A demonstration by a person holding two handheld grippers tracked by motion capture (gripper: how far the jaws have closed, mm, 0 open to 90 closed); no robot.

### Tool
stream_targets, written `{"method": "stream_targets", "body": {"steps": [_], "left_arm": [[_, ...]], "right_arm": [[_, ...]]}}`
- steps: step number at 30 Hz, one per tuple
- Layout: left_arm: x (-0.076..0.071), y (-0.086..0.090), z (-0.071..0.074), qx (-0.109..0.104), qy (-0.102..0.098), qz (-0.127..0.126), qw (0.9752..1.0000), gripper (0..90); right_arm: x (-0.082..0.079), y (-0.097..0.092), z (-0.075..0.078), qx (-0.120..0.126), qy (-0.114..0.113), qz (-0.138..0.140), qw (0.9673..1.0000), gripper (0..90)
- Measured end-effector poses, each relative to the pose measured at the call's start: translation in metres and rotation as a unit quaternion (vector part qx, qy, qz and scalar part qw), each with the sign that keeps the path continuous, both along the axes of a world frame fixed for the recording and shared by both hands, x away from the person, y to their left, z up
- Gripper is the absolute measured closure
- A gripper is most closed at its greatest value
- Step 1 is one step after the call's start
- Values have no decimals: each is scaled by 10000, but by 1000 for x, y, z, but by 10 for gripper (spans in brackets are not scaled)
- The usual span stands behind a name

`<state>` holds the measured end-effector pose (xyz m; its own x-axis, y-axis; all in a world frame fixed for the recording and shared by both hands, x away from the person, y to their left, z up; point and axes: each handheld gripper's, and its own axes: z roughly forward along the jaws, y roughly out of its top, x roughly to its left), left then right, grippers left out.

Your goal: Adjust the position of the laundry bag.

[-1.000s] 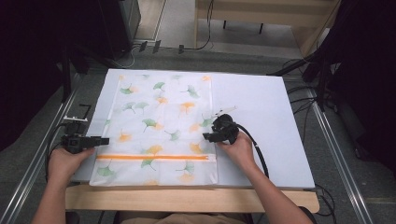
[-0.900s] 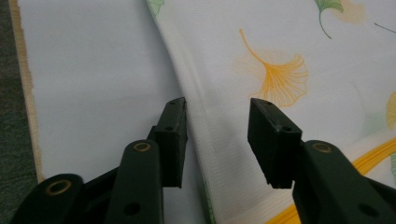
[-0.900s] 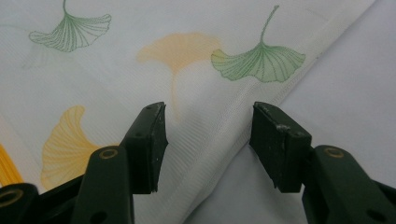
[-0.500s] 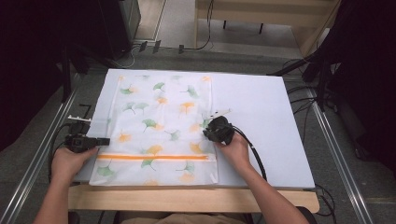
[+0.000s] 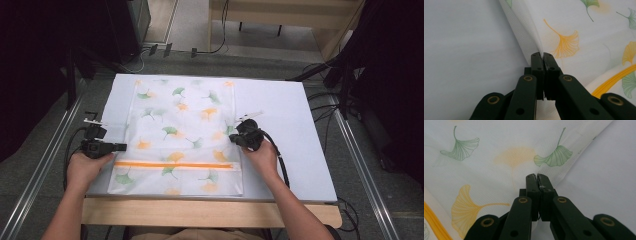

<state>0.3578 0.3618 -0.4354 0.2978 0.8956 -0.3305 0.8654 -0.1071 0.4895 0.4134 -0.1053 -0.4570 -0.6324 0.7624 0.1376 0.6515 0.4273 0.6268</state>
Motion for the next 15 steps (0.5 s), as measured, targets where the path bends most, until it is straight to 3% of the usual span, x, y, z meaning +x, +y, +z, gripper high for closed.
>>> {"method": "stream_targets", "body": {"steps": [8, 15], "left_arm": [[13, -31, -1, -31, -24, -401, 9992, 891], [19, -50, 0, -140, 0, -585, 9982, 891]], "right_arm": [[1, -39, 3, 152, 86, -278, 9995, 900], [1, -64, 2, 197, 133, -425, 9988, 900]]}}
